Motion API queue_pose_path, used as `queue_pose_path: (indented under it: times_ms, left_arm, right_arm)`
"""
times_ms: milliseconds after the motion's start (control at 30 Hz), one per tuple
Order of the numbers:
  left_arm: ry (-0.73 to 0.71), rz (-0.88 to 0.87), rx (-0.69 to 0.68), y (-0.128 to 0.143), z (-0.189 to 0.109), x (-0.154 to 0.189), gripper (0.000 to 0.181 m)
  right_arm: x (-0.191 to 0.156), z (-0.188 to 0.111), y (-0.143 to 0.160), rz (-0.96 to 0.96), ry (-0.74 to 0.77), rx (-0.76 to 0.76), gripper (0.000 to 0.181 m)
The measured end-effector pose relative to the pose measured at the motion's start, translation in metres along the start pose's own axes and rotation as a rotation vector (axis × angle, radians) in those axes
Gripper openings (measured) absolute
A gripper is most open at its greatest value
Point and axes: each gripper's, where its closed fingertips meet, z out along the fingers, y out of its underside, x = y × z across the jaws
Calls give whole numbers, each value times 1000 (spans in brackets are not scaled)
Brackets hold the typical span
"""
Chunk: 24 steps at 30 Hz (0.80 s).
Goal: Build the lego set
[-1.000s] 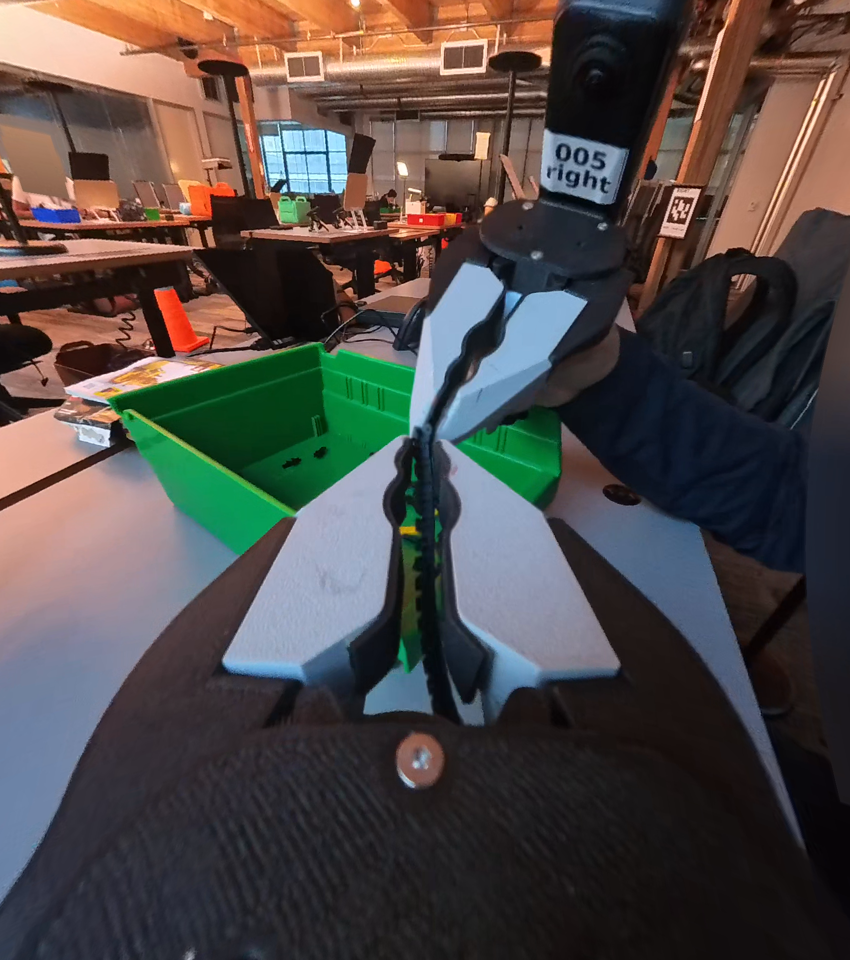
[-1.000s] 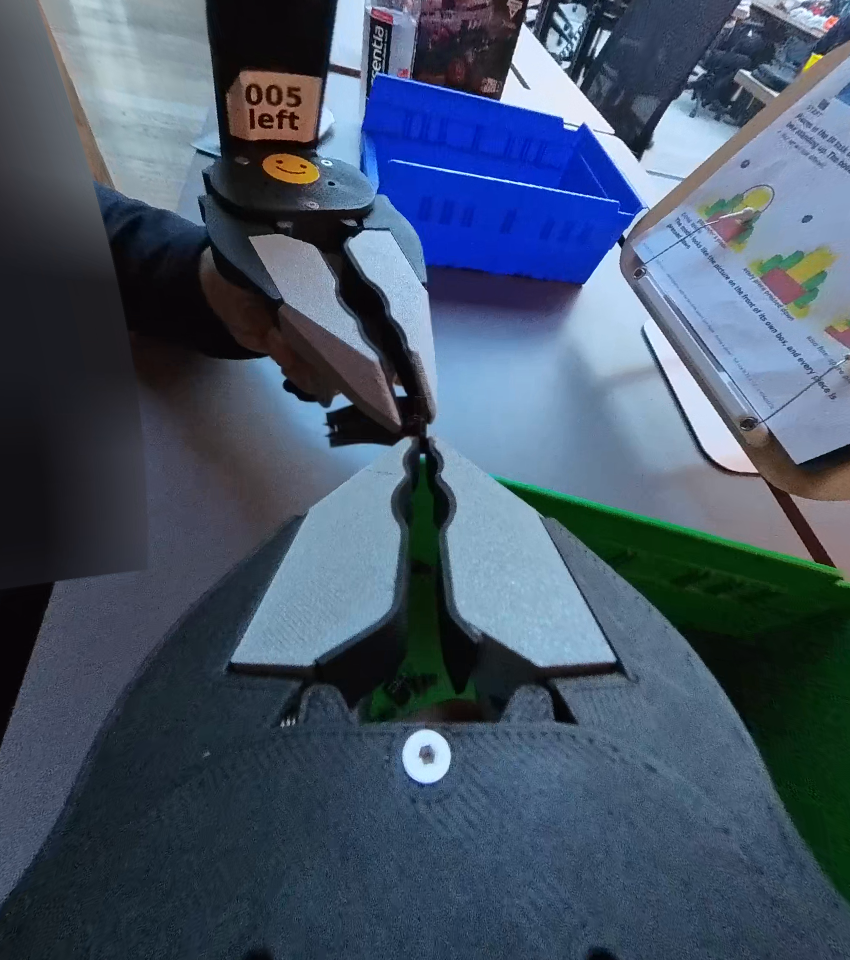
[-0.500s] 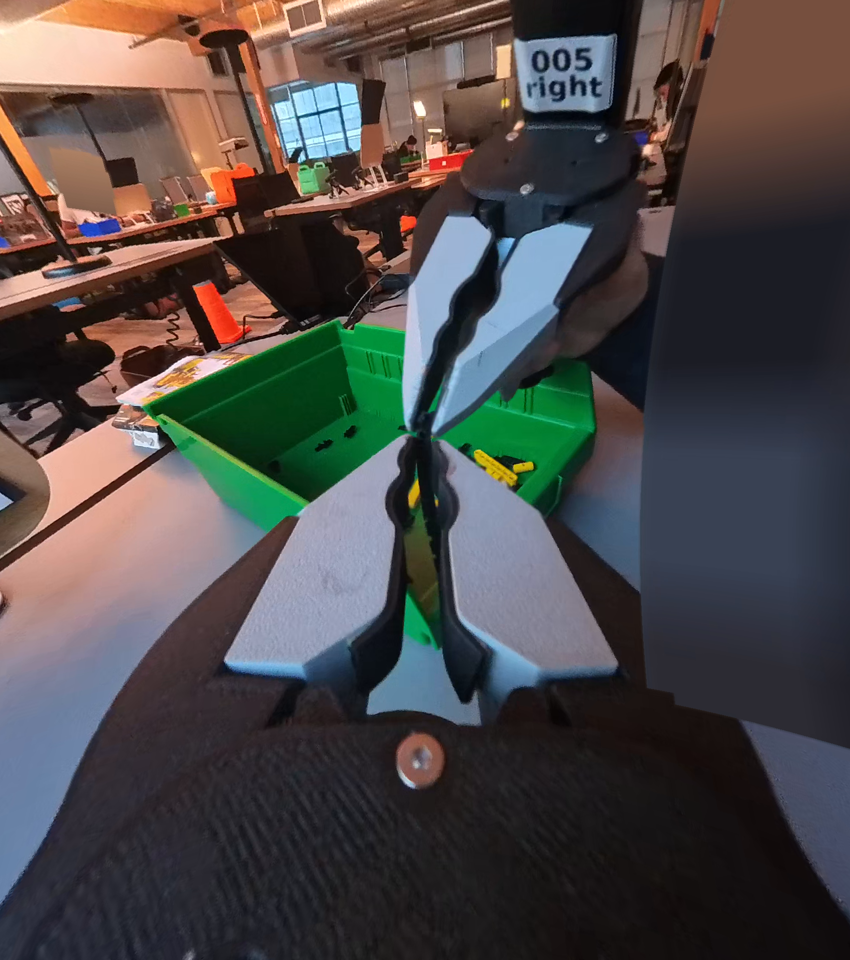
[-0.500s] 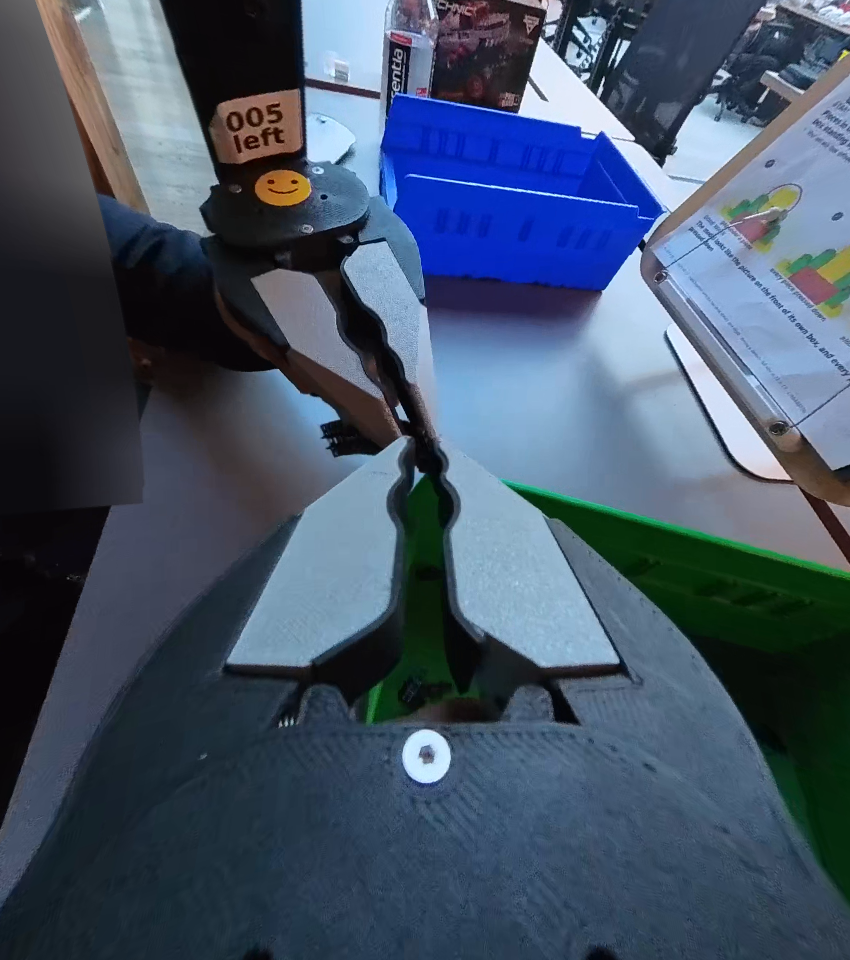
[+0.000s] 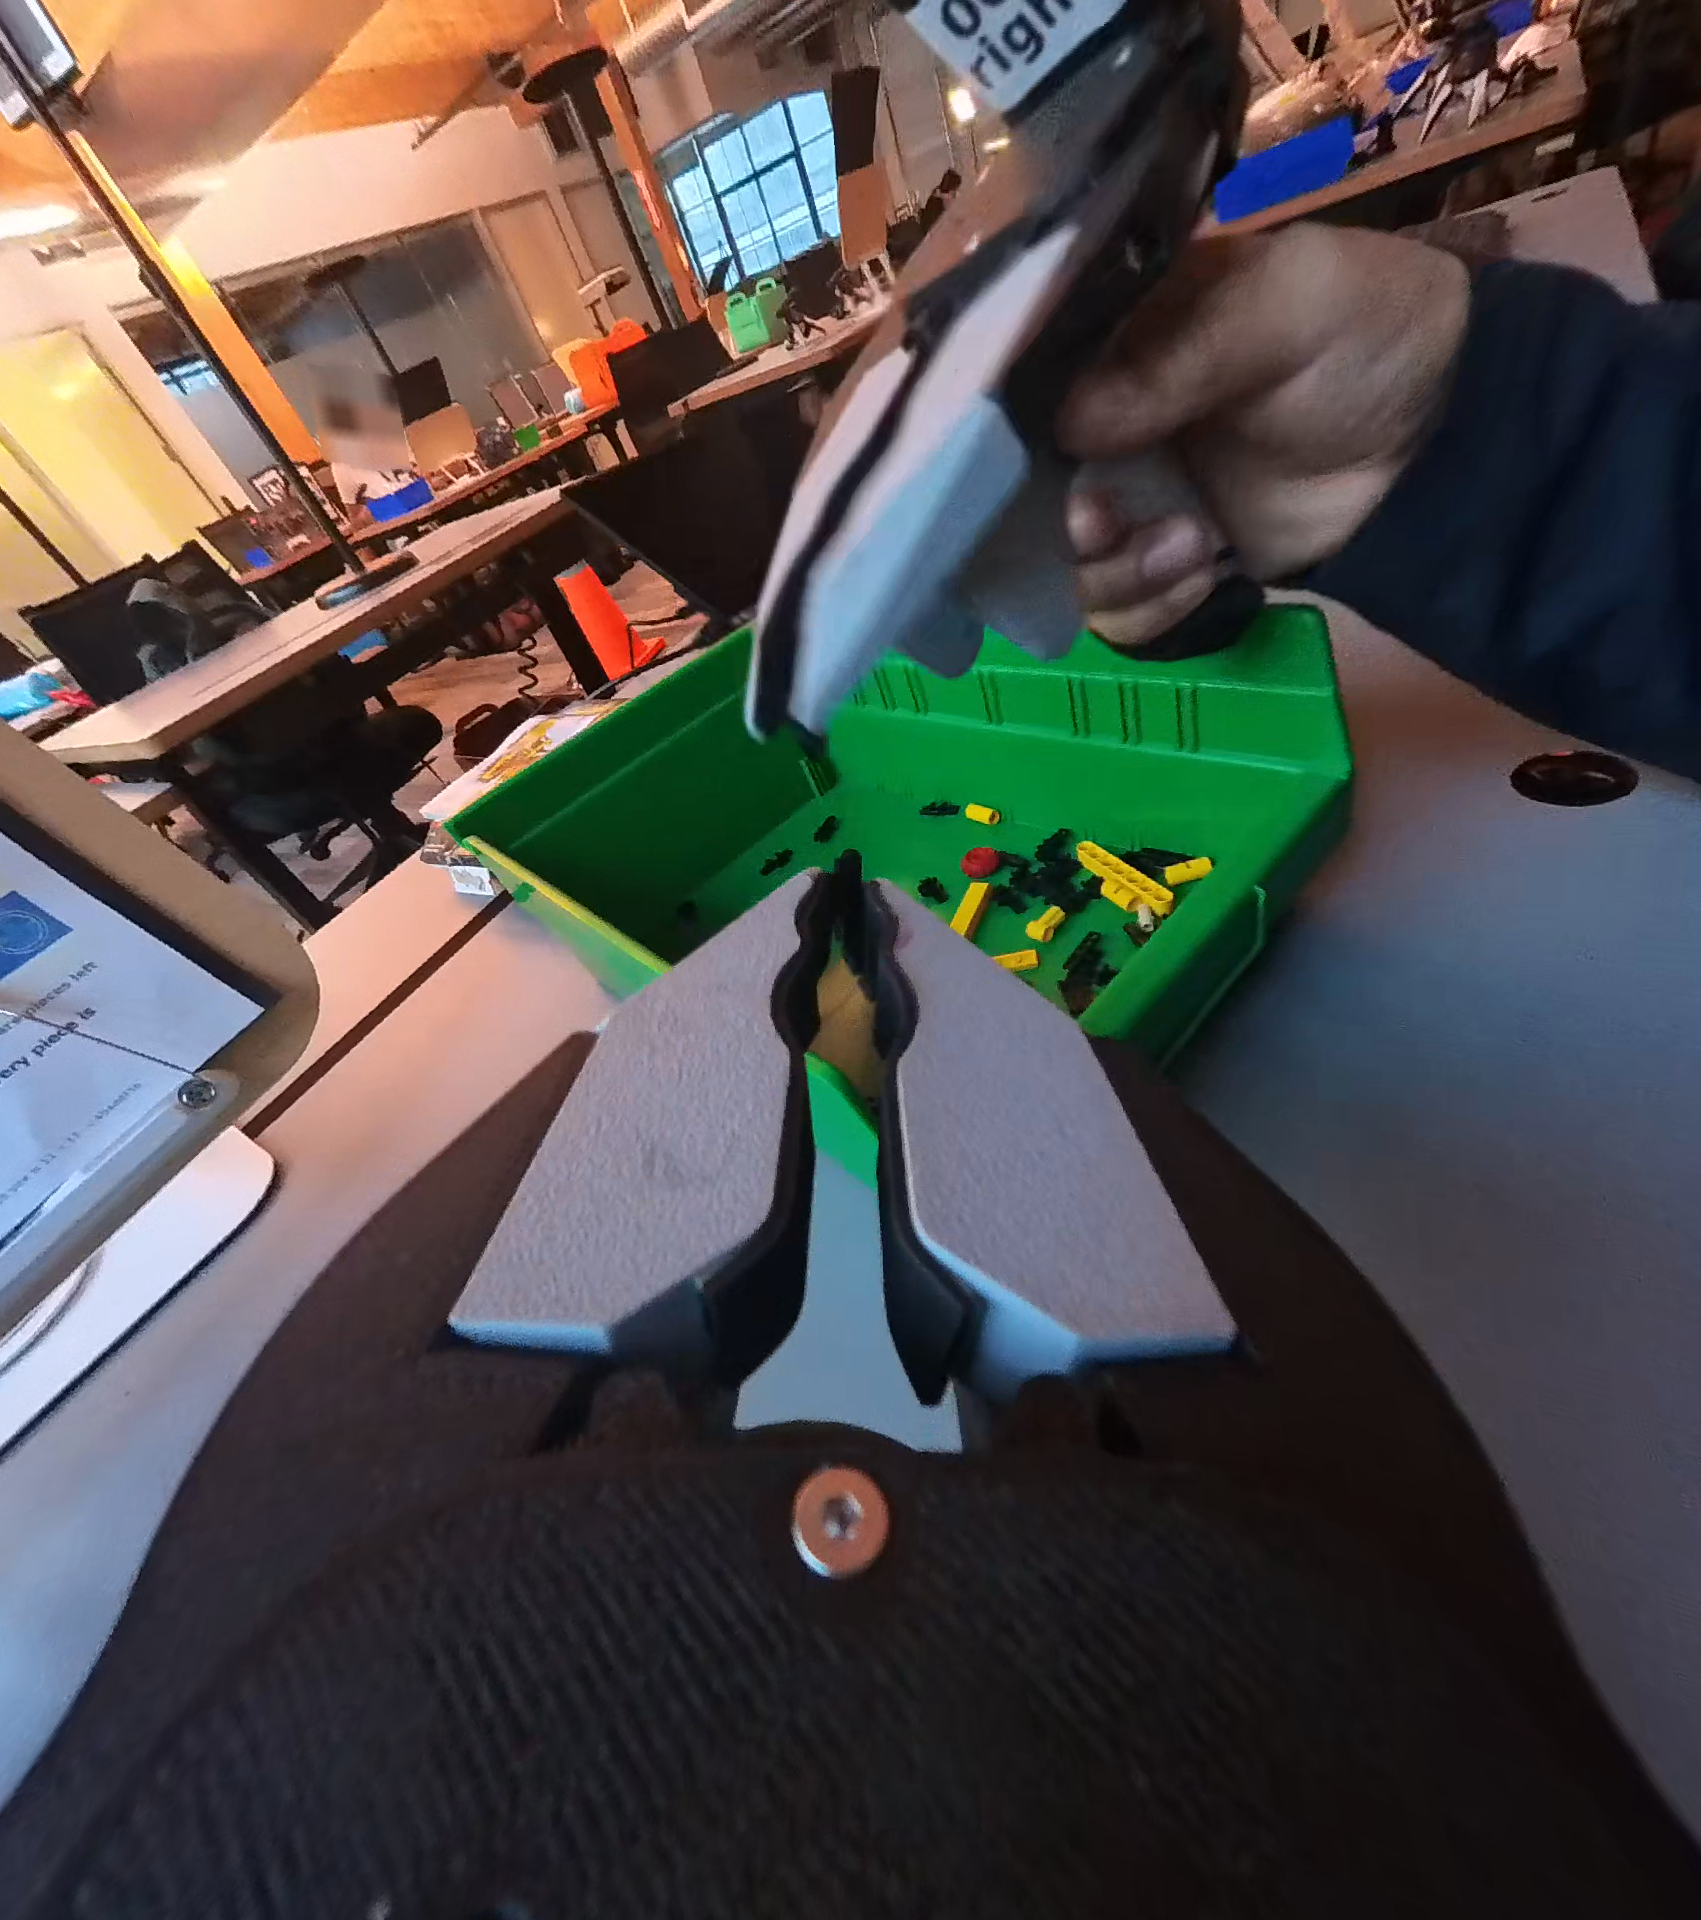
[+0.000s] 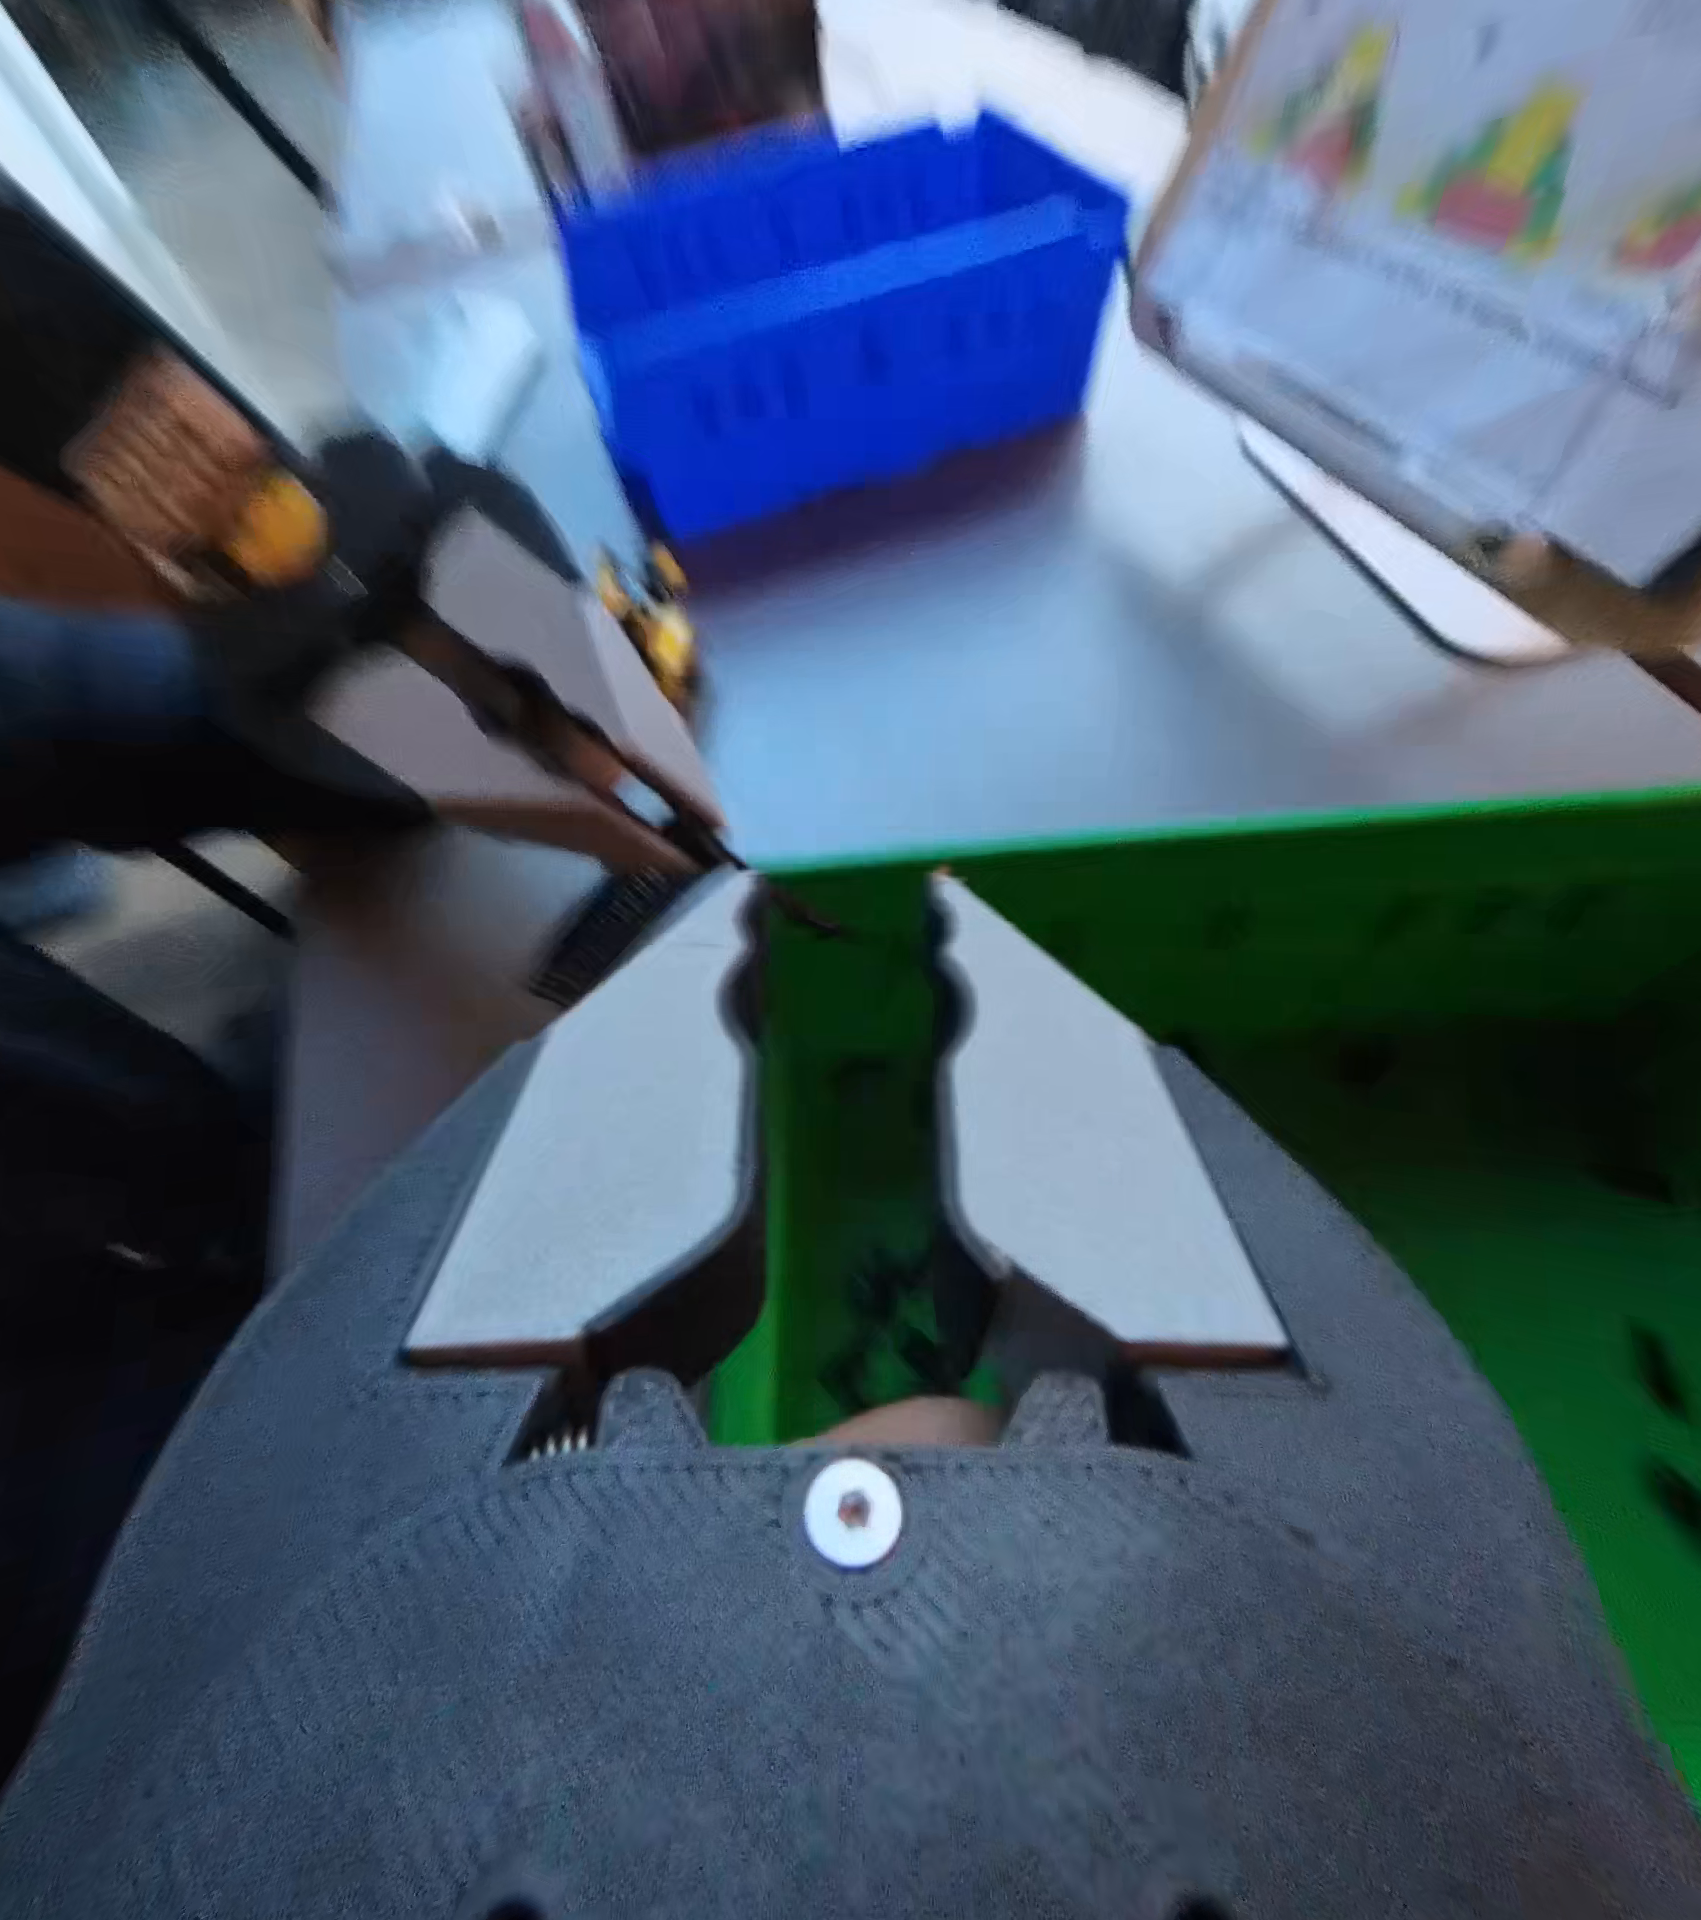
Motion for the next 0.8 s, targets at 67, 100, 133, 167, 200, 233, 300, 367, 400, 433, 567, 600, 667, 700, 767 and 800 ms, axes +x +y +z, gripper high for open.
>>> queue_pose_path:
  times_ms: [67, 100, 133, 167, 200, 233, 300, 367, 400, 433, 567, 600, 667, 700, 767, 800]
  left_arm:
    - [-1, -25, -3, 2, 1, -2, 2]
    - [5, -37, -3, 2, 1, -2, 2]
    - [9, -48, -4, 3, 1, -3, 2]
    - [10, -57, -5, 3, 1, -3, 2]
    - [10, -60, -3, 3, 1, -3, 2]
    - [13, -61, -2, 3, 1, -3, 2]
    - [18, -57, -11, 4, 2, -2, 2]
    - [28, -56, -7, 3, 2, 1, 2]
    - [46, -72, 8, 1, 1, 3, 2]
    - [66, -98, 25, -2, 0, 4, 2]
    - [132, -204, 89, -12, -5, 4, 2]
    - [151, -223, 97, -14, -6, 6, 2]
    - [163, -236, 103, -15, -6, 7, 1]
    - [158, -235, 104, -15, -6, 6, 2]
    - [156, -242, 101, -14, -6, 5, 2]
    - [148, -247, 95, -13, -6, 4, 2]
  right_arm:
    - [25, 2, 22, -89, 178, -141, 33]
    - [32, 2, 24, -117, 233, -158, 26]
    - [32, 3, 24, -117, 228, -155, 26]
    - [27, 6, 23, -102, 195, -144, 28]
    - [23, 6, 22, -93, 173, -138, 30]
    - [24, 6, 20, -99, 178, -134, 31]
    - [12, 5, 13, -159, 133, -93, 19]
    - [-15, 7, 7, -242, 27, -59, 12]
    - [-21, 8, 7, -279, 22, -63, 13]
    - [-24, 10, 8, -310, 27, -76, 14]
    - [-32, 14, 10, -369, 11, -85, 10]
    - [-33, 14, 9, -375, 9, -77, 5]
    - [-36, 15, 8, -392, 0, -67, 2]
    - [-36, 15, 8, -399, 5, -66, 2]
    - [-33, 15, 7, -397, 18, -69, 0]
    - [-32, 13, 5, -386, 24, -60, 0]
